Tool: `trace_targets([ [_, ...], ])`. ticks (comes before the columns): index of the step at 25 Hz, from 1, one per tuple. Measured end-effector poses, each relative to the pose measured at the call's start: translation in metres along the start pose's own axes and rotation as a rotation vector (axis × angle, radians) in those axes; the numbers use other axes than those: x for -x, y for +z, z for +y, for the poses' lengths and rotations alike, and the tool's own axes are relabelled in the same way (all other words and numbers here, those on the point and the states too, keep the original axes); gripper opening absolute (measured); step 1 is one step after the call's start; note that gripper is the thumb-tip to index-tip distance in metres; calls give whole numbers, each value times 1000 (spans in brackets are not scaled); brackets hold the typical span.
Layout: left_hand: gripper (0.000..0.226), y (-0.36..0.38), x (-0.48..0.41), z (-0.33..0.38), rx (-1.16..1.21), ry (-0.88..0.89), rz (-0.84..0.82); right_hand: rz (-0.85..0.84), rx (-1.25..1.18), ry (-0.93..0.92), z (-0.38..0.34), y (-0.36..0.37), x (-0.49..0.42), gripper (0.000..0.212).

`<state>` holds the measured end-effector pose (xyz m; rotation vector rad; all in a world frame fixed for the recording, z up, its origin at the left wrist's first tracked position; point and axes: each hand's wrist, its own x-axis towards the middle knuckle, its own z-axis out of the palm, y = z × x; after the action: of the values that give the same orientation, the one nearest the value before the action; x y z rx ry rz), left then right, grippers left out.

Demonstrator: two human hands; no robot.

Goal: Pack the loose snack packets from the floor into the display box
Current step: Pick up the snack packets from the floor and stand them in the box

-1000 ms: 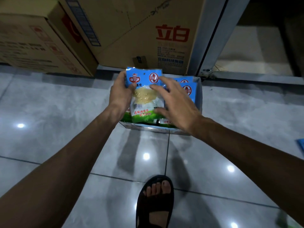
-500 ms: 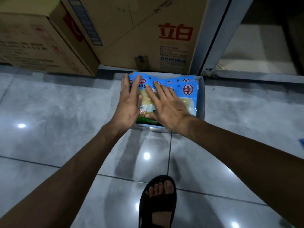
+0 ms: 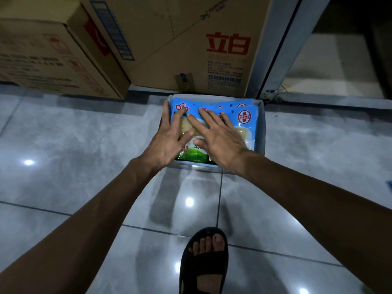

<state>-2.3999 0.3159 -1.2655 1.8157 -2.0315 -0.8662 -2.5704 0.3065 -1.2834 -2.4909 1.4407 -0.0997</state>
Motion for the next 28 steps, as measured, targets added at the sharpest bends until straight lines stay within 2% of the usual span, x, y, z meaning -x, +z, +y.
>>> trace_targets([
  [2, 67, 1, 0, -4, -72, 27, -9, -11, 32, -4, 0, 1, -1, 69],
  [6, 81, -6, 0, -8, -560, 177, 89, -4, 97, 1, 4, -1, 2, 78],
  [8, 85, -5, 0, -3, -672, 197, 46, -9, 112, 22, 2, 2, 4, 81],
  [16, 79, 17, -1, 5, -667, 116, -118, -75, 129, 14, 7, 9, 5, 85],
  [19, 78, 19, 0, 7, -660, 119, -100, -80, -15, 0, 7, 0, 7, 84],
  [24, 79, 12, 2, 19, -667, 97, -51, 170, -304, 153, 19, -30, 27, 53],
  [28, 81, 3, 1, 55, -646, 124, -26, 214, -336, 249, 46, -53, 62, 44],
])
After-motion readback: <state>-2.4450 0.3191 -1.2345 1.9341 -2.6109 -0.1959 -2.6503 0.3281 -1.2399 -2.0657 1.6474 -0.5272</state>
